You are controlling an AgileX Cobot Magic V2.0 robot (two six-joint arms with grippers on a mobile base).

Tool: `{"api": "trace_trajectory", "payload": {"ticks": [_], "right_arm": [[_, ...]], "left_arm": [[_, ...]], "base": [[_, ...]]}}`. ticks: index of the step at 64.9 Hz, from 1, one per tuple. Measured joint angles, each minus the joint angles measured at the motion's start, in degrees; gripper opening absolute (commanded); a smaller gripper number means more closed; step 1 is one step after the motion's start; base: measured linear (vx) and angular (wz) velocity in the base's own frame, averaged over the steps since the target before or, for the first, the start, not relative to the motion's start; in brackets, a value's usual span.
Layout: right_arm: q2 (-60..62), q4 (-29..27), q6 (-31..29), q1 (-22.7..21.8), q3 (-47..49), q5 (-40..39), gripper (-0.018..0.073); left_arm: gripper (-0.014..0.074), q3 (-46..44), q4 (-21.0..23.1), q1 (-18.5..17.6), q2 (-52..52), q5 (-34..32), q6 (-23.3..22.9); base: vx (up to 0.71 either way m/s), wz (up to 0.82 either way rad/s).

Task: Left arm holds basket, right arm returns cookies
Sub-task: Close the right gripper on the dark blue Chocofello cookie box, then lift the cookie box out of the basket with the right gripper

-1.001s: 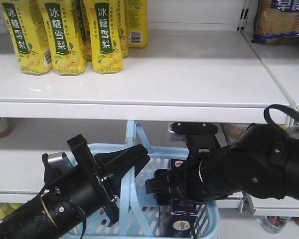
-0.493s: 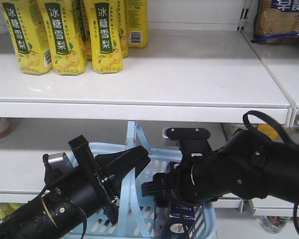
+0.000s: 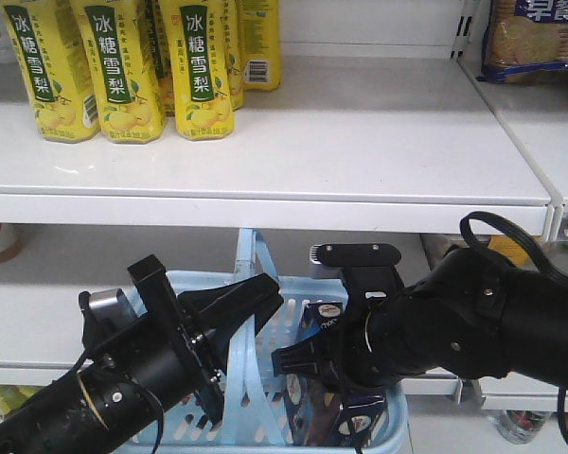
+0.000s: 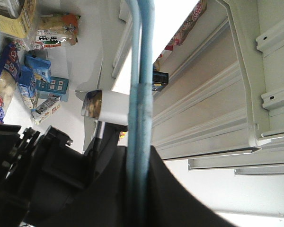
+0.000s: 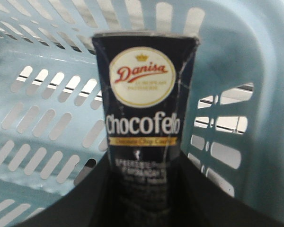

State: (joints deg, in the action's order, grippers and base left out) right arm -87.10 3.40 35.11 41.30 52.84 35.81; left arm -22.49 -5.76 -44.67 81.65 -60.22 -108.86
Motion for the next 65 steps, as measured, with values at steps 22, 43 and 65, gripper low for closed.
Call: {"api": "trace_trajectory", "payload": {"ticks": [22, 43, 65], "right_arm": [[5.0, 0.7, 0.0, 0.0, -0.3, 1.0, -0.0011], [12.4, 0.7, 0.0, 0.0, -0.3, 3.0, -0.0011], [21.8, 0.5, 0.0, 0.0, -0.6, 5.0, -0.0011]], "left_arm": [[-0.0003, 0.0, 0.2, 0.0, 0.0, -1.0, -0.3], [-0.0003, 0.0, 0.2, 0.0, 0.0, -1.1, -0.6], [-0.0003, 0.0, 0.2, 0.0, 0.0, -1.1, -0.7]], "base": [[0.0, 0.0], [0.0, 0.0], [0.0, 0.0]]}}
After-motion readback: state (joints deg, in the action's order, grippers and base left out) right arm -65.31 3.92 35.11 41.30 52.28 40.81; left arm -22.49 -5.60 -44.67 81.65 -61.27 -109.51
